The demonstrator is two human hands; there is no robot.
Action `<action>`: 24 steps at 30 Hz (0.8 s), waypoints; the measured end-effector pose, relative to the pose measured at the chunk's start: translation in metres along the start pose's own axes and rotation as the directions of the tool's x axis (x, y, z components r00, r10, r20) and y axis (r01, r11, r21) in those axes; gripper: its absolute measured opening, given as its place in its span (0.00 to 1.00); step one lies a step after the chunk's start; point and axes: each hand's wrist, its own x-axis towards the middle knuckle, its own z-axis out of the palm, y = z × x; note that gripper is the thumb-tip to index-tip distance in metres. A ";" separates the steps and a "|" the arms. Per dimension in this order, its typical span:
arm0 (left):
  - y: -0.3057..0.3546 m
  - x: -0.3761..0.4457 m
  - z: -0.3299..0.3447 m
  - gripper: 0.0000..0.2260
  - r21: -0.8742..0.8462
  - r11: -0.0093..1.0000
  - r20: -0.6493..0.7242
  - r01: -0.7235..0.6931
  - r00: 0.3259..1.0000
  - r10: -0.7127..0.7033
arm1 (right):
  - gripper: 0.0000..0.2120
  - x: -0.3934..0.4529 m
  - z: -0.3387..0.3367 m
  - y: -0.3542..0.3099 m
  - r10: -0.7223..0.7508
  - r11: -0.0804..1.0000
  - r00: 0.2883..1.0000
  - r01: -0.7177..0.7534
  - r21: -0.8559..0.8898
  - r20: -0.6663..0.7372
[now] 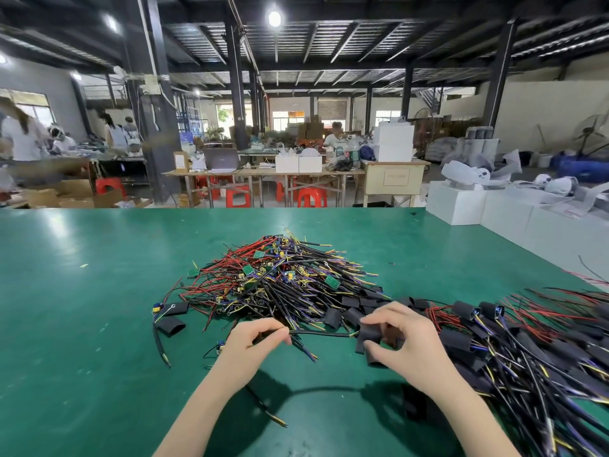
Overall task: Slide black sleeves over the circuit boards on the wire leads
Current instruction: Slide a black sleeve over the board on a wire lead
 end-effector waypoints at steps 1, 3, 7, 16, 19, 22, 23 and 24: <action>0.000 0.000 0.000 0.10 -0.009 1.000 0.001 0.001 1.000 -0.001 | 0.17 0.000 0.001 0.000 -0.043 0.999 0.999 0.043 -0.024 0.000; 0.000 0.000 0.002 0.09 -0.014 1.000 0.008 0.002 1.000 -0.002 | 0.15 -0.001 0.002 0.000 -0.088 0.994 0.996 0.089 -0.070 0.018; -0.001 -0.001 0.002 0.09 0.017 1.000 0.009 0.002 1.000 -0.002 | 0.11 -0.002 0.003 -0.001 -0.024 0.997 0.998 0.028 -0.073 0.061; 0.000 -0.002 0.003 0.07 0.092 0.995 -0.059 -0.031 0.998 0.037 | 0.11 -0.001 0.002 -0.004 0.114 0.991 0.988 -0.120 0.057 0.104; 0.001 -0.002 0.004 0.10 0.061 0.998 -0.018 -0.008 1.000 0.009 | 0.13 -0.001 0.005 -0.004 0.016 1.000 0.998 -0.017 0.003 0.060; 0.001 -0.002 0.006 0.11 0.054 0.998 -0.006 0.022 1.000 -0.021 | 0.13 -0.001 0.006 -0.002 -0.035 0.999 0.998 0.036 -0.029 0.051; 0.000 -0.002 0.007 0.11 0.051 0.998 -0.004 0.026 1.000 -0.025 | 0.13 -0.001 0.007 -0.002 -0.025 0.999 0.998 0.026 -0.019 0.054; -0.001 -0.002 0.007 0.11 0.047 0.998 -0.002 0.030 1.000 -0.030 | 0.13 -0.001 0.007 -0.001 -0.011 1.000 0.998 0.012 -0.009 0.057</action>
